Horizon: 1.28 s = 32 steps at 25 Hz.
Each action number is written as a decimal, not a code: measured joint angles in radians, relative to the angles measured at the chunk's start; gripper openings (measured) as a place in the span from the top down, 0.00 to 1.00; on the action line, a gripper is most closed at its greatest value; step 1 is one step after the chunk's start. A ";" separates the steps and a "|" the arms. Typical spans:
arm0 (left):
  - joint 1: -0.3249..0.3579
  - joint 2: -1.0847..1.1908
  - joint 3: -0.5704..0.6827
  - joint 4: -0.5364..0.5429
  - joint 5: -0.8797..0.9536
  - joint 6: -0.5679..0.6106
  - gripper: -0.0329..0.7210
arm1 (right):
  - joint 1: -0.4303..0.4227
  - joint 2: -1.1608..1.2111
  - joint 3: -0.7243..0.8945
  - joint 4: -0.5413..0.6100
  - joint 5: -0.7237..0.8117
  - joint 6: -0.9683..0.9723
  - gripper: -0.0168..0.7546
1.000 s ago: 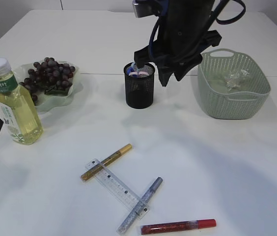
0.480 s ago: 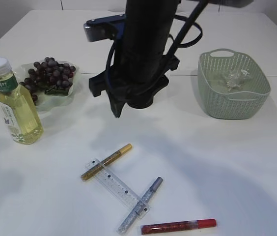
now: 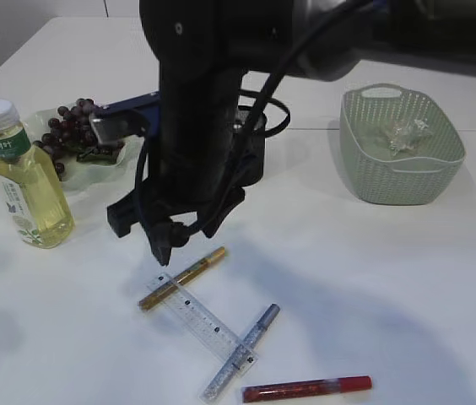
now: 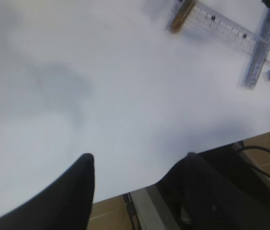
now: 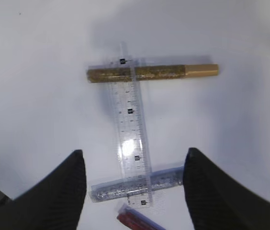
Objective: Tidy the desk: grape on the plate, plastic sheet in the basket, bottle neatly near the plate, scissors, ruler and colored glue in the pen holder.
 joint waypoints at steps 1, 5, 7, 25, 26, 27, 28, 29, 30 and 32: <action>0.000 0.000 0.000 0.002 0.015 0.000 0.38 | 0.000 0.015 0.000 0.023 0.000 -0.015 0.33; 0.000 0.000 0.000 0.004 0.060 -0.002 0.38 | 0.002 0.073 0.000 0.093 0.000 -0.069 0.33; 0.000 0.000 0.000 0.004 0.076 -0.004 0.38 | 0.002 0.098 0.000 0.102 -0.002 -0.098 0.33; 0.000 0.000 0.000 0.004 0.108 -0.008 0.38 | 0.002 0.220 -0.010 0.046 -0.012 -0.112 0.33; 0.000 0.000 0.000 0.004 0.109 -0.008 0.38 | 0.002 0.220 -0.010 0.035 -0.012 -0.112 0.33; 0.000 0.000 0.000 0.004 0.109 -0.008 0.38 | 0.002 0.220 -0.010 0.030 -0.012 -0.112 0.33; 0.000 0.000 0.000 0.004 0.109 -0.008 0.38 | 0.002 0.220 -0.010 0.027 -0.012 -0.112 0.33; 0.000 0.000 0.000 0.004 0.109 -0.008 0.38 | 0.002 0.220 -0.010 0.025 -0.012 -0.112 0.33; 0.000 0.000 0.000 0.004 0.110 -0.008 0.38 | 0.002 0.220 -0.010 0.025 -0.012 -0.112 0.33; 0.000 0.000 0.000 0.004 0.113 -0.008 0.38 | 0.002 0.222 -0.010 0.025 -0.013 -0.112 0.33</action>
